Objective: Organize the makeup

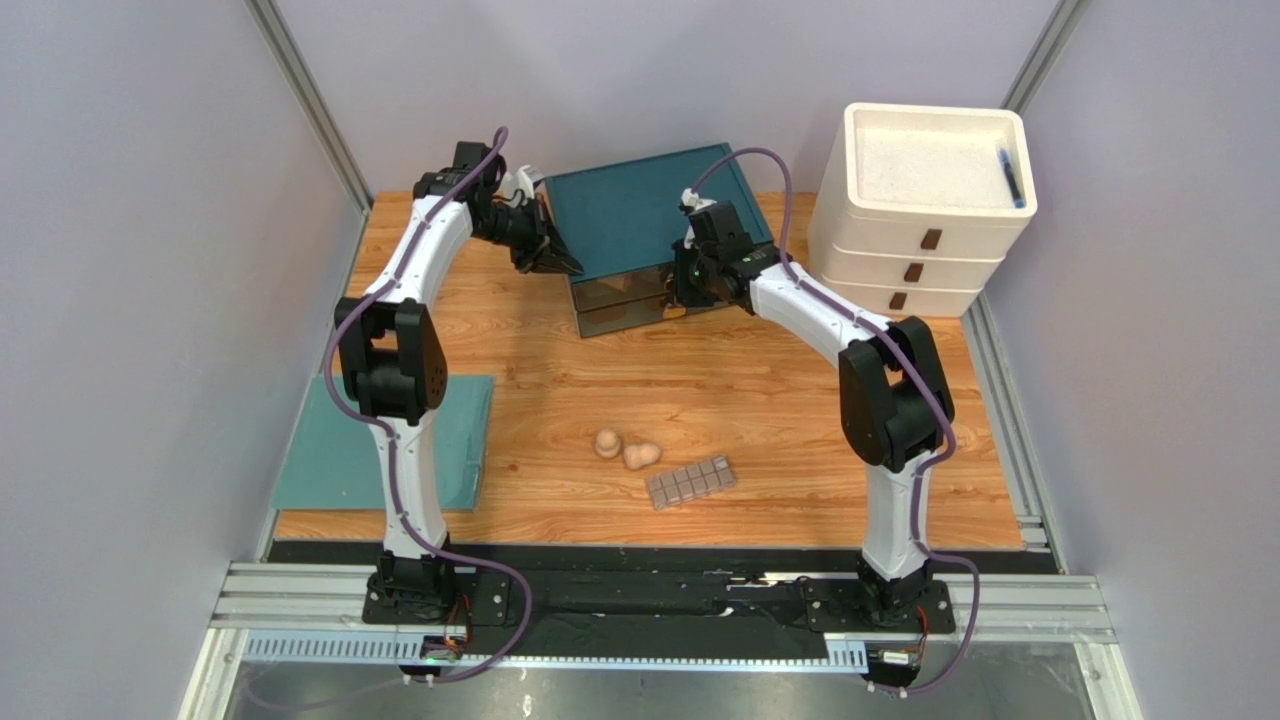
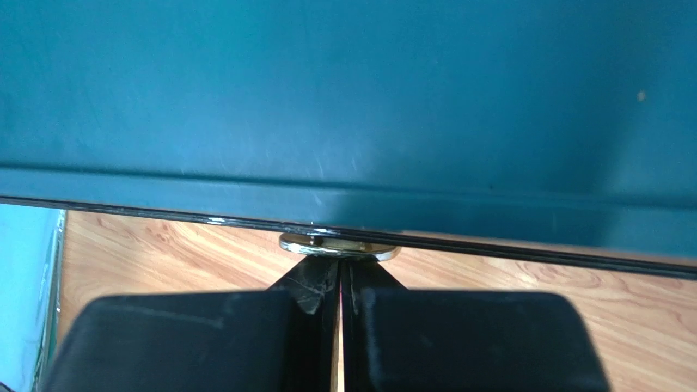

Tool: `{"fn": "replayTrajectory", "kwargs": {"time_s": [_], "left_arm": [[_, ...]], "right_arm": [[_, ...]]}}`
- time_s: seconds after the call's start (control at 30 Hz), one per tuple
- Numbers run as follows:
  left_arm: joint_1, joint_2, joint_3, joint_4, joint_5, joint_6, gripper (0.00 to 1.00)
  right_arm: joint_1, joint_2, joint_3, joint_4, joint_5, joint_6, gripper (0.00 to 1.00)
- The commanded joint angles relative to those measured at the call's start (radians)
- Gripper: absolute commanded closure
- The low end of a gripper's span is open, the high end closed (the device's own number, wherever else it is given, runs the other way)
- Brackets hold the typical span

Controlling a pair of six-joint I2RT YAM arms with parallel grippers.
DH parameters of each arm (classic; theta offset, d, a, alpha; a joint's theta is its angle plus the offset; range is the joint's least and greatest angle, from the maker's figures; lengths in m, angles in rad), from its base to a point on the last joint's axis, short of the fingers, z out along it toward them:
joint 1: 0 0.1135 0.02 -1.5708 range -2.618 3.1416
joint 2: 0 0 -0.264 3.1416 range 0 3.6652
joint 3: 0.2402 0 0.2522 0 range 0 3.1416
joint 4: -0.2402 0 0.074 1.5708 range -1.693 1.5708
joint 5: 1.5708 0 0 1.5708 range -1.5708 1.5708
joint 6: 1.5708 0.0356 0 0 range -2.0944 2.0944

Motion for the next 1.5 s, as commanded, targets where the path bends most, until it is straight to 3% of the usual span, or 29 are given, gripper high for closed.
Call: {"fn": "replayTrajectory", "kwargs": {"time_s": [0.0, 0.33, 0.43, 0.47, 0.57, 0.73, 1.07, 1.47], "left_arm": [[0.001, -0.042, 0.005, -0.074, 0.001, 0.02, 0.98], [0.001, -0.036, 0.005, -0.072, 0.003, 0.021, 0.98], [0.001, -0.031, 0.009, -0.072, 0.006, 0.02, 0.98], [0.001, -0.031, 0.009, -0.071, 0.007, 0.021, 0.98], [0.001, -0.031, 0.011, -0.072, 0.007, 0.024, 0.97], [0.001, -0.025, 0.009, -0.072, 0.009, 0.026, 0.97], [0.001, -0.025, 0.008, -0.077, 0.007, 0.031, 0.97], [0.001, -0.02, 0.001, -0.089, 0.006, 0.043, 0.97]], "right_arm": [[0.009, 0.019, 0.051, 0.151, 0.029, 0.045, 1.0], [0.014, -0.073, -0.05, 0.172, -0.005, 0.06, 0.96], [-0.006, -0.145, -0.145, 0.182, -0.116, 0.101, 0.79], [-0.021, -0.157, -0.17, 0.195, -0.145, 0.141, 0.63], [-0.055, -0.211, -0.298, 0.276, -0.227, 0.253, 0.44], [-0.11, -0.211, -0.487, 0.491, -0.318, 0.448, 0.25], [-0.169, -0.037, -0.472, 0.692, -0.381, 0.719, 0.3], [-0.187, 0.054, -0.382, 0.743, -0.375, 0.796, 0.33]]}}
